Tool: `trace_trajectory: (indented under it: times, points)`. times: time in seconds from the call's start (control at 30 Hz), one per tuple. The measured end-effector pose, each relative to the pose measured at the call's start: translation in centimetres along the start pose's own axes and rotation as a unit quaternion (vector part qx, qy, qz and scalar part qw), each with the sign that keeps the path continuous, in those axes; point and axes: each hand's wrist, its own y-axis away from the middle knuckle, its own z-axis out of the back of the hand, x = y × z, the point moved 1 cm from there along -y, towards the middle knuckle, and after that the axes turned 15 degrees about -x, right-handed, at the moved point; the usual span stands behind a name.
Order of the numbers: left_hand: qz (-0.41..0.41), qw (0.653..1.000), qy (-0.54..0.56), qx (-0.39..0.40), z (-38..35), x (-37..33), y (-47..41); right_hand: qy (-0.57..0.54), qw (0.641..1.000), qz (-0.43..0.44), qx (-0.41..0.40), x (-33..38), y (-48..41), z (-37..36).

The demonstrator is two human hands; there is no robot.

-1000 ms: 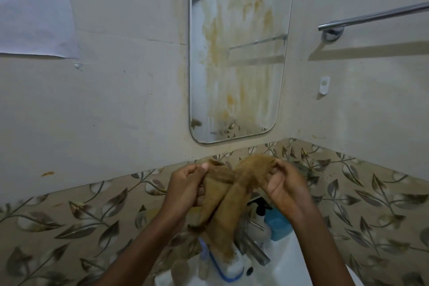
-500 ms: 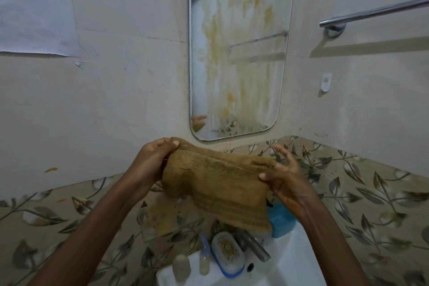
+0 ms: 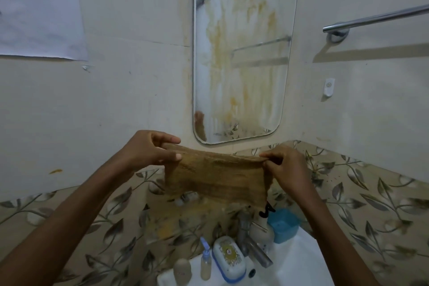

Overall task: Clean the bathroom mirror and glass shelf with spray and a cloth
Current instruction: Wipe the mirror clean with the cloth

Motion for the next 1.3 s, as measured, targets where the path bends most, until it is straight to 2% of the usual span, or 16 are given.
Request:
trace_trajectory:
  times: [0.1,0.2,0.3,0.43,0.5,0.57,0.7,0.77,0.83,0.9,0.97,1.03,1.1,1.2,1.23,1.3]
  points:
    - [-0.061,0.996,-0.045,-0.042,0.0,-0.2,-0.3,-0.048,0.999,-0.009,0.010,-0.2,-0.7,0.4]
    - [-0.052,0.998,-0.039,-0.024,0.3,0.2,-1.1,-0.180,0.971,-0.142,0.065,-0.2,-1.5,0.8]
    - [0.031,0.998,0.031,0.045,-0.2,0.6,-1.3,-0.265,0.918,-0.276,0.107,0.0,-2.2,0.1]
    - [0.168,0.979,0.103,0.051,-2.6,0.9,-1.3,-0.343,0.823,-0.445,0.086,0.6,-1.8,-1.4]
    - [0.185,0.976,0.100,0.051,-3.8,0.6,-1.2,-0.360,0.820,-0.438,0.077,1.4,-1.5,-1.9]
    - [0.183,0.974,0.112,0.066,-4.9,0.2,-1.2,-0.346,0.854,-0.379,0.087,2.7,-1.2,-2.6]
    - [0.178,0.947,0.184,0.191,-7.3,-1.3,-0.8,-0.315,0.900,-0.268,0.137,6.2,-0.5,-4.5]
    - [0.147,0.946,0.204,0.205,-7.9,-2.0,-0.9,-0.343,0.887,-0.268,0.152,7.2,-0.5,-4.9]
    - [0.113,0.950,0.232,0.176,-8.1,-2.2,-1.4,-0.401,0.856,-0.288,0.152,7.3,-0.4,-4.6]
    - [0.110,0.953,0.249,0.134,-8.2,-2.0,-1.9,-0.452,0.830,-0.311,0.102,6.6,0.0,-3.9]
    - [0.099,0.967,0.220,0.079,-8.4,-2.1,-2.2,-0.418,0.852,-0.314,-0.009,5.3,1.1,-3.5]
    - [0.020,0.985,0.166,0.047,-8.7,-2.4,-2.2,-0.364,0.872,-0.318,-0.074,4.5,2.4,-3.7]
    - [-0.064,0.985,0.115,0.108,-9.0,-3.4,-1.7,-0.416,0.834,-0.361,-0.027,4.7,2.7,-4.8]
    - [-0.091,0.973,0.014,0.211,-9.6,-4.3,-1.9,-0.510,0.714,-0.478,0.029,4.7,1.5,-7.5]
    - [-0.106,0.973,0.003,0.207,-9.5,-4.7,-2.4,-0.522,0.686,-0.507,0.023,4.4,1.0,-8.4]
    - [-0.205,0.974,-0.028,0.089,-8.6,-5.7,-4.1,-0.526,0.640,-0.560,-0.022,3.5,0.2,-10.0]
